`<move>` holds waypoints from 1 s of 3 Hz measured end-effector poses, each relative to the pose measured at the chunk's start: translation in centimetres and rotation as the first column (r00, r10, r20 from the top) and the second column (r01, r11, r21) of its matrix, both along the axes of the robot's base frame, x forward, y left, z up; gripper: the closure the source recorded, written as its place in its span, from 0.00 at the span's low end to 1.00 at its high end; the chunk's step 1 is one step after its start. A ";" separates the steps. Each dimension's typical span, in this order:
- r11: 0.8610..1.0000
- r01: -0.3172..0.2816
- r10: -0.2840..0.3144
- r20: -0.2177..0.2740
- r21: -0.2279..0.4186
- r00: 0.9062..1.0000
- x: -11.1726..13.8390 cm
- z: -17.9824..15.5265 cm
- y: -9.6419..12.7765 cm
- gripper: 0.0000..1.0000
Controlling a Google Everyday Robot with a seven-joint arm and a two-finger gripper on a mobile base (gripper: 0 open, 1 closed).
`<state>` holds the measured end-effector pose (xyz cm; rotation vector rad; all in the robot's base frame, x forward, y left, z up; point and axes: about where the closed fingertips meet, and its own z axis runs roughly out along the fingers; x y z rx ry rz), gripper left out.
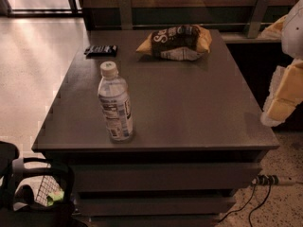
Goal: Move brown chip bag near blue plastic bottle
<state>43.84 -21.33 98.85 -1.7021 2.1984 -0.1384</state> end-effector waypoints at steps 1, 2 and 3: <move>1.000 0.000 0.000 0.003 0.001 1.000 0.0 0.1 0.0 0.00; 0.999 0.009 -0.013 0.090 0.040 0.996 5.1 0.4 -1.0 0.00; 0.995 0.010 -0.026 0.156 0.100 0.987 11.4 -0.8 -1.5 0.00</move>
Offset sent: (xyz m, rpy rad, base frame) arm 0.1045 -0.0260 0.0056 0.0808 -0.1753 -0.0265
